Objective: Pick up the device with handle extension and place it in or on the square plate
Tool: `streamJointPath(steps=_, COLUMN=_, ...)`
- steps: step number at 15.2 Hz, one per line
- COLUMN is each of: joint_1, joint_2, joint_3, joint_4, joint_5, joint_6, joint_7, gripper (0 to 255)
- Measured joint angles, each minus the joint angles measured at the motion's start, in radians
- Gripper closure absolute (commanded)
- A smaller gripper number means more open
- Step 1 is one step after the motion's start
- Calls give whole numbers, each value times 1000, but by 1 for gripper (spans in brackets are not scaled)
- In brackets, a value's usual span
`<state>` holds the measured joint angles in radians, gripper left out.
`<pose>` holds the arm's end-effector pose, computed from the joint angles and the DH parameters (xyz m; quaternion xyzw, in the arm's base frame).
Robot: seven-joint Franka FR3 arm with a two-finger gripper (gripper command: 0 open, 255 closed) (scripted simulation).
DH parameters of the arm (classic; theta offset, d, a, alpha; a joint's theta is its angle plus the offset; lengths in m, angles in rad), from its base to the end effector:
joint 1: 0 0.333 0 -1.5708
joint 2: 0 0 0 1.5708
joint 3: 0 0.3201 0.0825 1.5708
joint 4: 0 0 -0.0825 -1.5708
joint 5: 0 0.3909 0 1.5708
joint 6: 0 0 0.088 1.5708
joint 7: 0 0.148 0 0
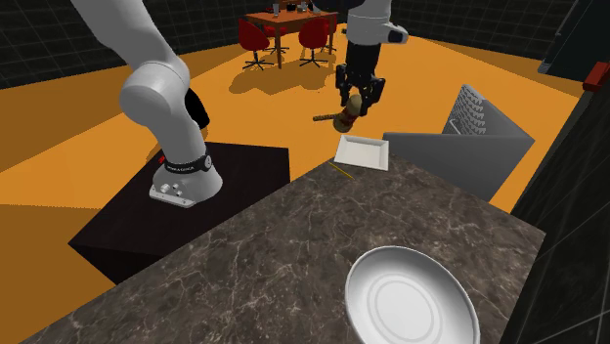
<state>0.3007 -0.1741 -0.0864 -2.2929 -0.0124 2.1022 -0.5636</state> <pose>0.4771 0.1027 0.3796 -0.9238 -0.3828 0.0081 0.0036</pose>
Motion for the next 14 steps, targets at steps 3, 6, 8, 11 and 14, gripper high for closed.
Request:
streamJointPath(steps=3, joint_1=25, joint_2=85, joint_3=29, joint_4=107, joint_5=13, joint_6=-22, joint_7=46, gripper=255)
streamJointPath(steps=6, joint_1=46, joint_2=167, joint_3=52, joint_4=220, joint_5=19, joint_6=-53, joint_7=87, gripper=255)
streamJointPath(steps=8, joint_1=56, joint_2=214, joint_3=61, joint_4=274, joint_5=21, joint_6=-60, joint_7=105, gripper=255)
streamJointPath(steps=11, joint_1=59, joint_2=239, joint_3=64, joint_4=273, joint_5=22, joint_6=-34, joint_7=110, gripper=255)
streamJointPath(steps=14, joint_1=59, joint_2=255, joint_3=64, joint_4=252, joint_5=23, joint_6=2, joint_7=110, gripper=255)
